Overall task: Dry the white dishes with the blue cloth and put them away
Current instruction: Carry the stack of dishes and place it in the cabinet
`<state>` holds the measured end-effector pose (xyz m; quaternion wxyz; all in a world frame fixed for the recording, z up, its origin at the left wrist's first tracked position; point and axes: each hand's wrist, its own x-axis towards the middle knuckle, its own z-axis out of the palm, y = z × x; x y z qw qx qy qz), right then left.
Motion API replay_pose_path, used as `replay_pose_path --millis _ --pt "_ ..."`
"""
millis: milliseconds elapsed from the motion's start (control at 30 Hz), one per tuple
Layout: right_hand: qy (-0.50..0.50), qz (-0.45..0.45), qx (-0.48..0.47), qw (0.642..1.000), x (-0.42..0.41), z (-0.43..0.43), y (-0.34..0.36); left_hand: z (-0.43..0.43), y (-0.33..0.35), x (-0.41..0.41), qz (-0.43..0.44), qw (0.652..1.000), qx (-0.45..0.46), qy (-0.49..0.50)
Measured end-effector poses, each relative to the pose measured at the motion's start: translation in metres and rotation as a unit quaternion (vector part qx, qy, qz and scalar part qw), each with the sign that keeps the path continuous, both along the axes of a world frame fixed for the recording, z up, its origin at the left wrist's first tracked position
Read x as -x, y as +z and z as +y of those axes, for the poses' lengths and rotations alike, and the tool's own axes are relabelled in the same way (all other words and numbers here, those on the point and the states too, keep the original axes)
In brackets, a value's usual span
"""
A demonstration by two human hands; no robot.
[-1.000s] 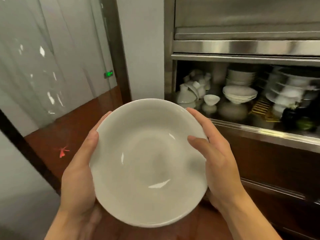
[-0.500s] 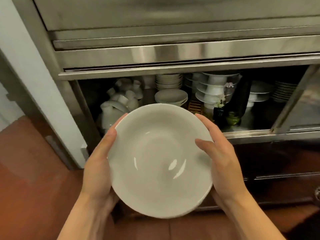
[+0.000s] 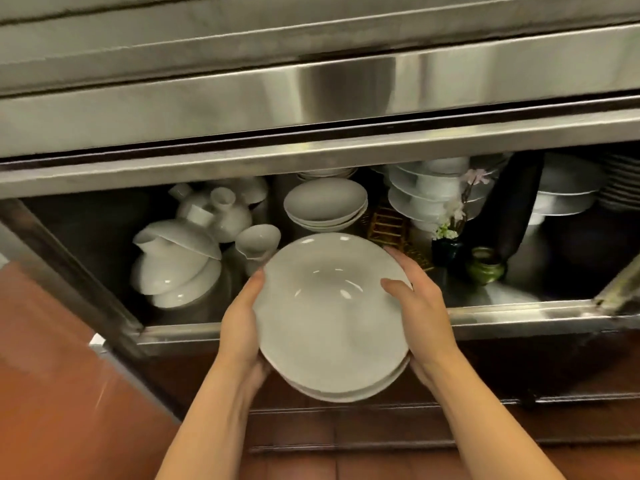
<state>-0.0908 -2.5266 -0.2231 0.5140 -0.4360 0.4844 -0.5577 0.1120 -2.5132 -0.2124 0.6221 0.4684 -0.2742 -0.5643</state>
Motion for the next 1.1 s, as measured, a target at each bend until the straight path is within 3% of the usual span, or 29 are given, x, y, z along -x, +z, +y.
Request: replay_pose_path --millis 333,767,1100 --pt "-0.035 -0.004 -0.040 0.999 0.001 -0.081 -0.031 -0.088 -0.029 0.001 0.013 1.000 -0.012 0.003" --pt "-0.058 0.009 -0.091 0.994 -0.005 -0.130 -0.049 -0.140 -0.054 -0.008 0.024 0.998 -0.048 -0.041" --pt "-0.067 0.029 -0.056 0.996 -0.007 -0.145 -0.049 -0.154 -0.050 -0.010 0.030 0.997 -0.029 -0.071"
